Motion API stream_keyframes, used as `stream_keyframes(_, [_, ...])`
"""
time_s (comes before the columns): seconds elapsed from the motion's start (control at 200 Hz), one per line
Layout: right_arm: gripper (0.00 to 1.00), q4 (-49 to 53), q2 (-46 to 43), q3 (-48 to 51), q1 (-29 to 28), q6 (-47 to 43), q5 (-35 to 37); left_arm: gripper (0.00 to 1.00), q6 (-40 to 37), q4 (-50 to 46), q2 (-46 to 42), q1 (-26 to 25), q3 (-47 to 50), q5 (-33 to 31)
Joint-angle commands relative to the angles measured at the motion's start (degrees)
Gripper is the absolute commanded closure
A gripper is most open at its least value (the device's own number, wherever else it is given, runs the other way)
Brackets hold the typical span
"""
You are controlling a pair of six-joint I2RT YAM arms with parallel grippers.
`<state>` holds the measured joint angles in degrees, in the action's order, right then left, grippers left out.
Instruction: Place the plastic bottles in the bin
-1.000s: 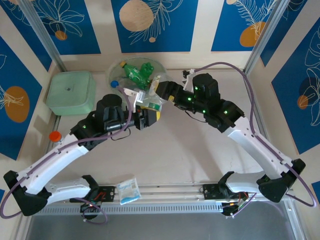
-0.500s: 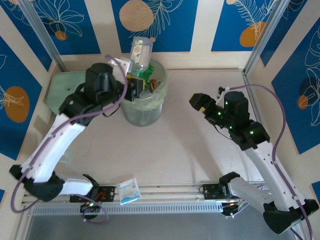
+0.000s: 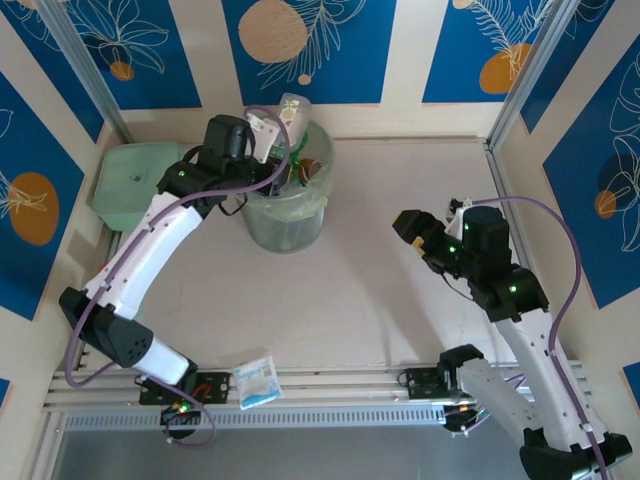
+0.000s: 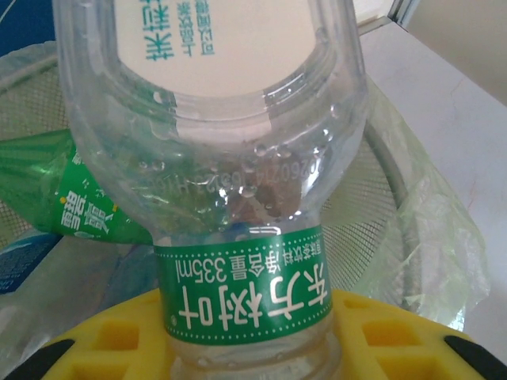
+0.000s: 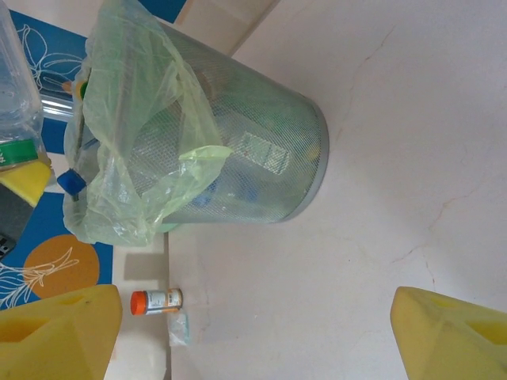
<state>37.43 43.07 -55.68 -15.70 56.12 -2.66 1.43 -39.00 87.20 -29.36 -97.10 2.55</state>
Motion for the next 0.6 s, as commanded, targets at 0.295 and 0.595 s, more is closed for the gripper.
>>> stream_keyframes(0.295, [0.12,2.55,-1.43,0.09,3.09,-2.08,-3.41,0.28,-2.49,0.33,1.48,0.71,-2.15,-1.21])
stream_keyframes(0.595, [0.12,1.61,-0.75,0.65,3.74,-2.44,-4.07,0.41,1.77,-0.63,5.68,2.25,-10.29,-2.54])
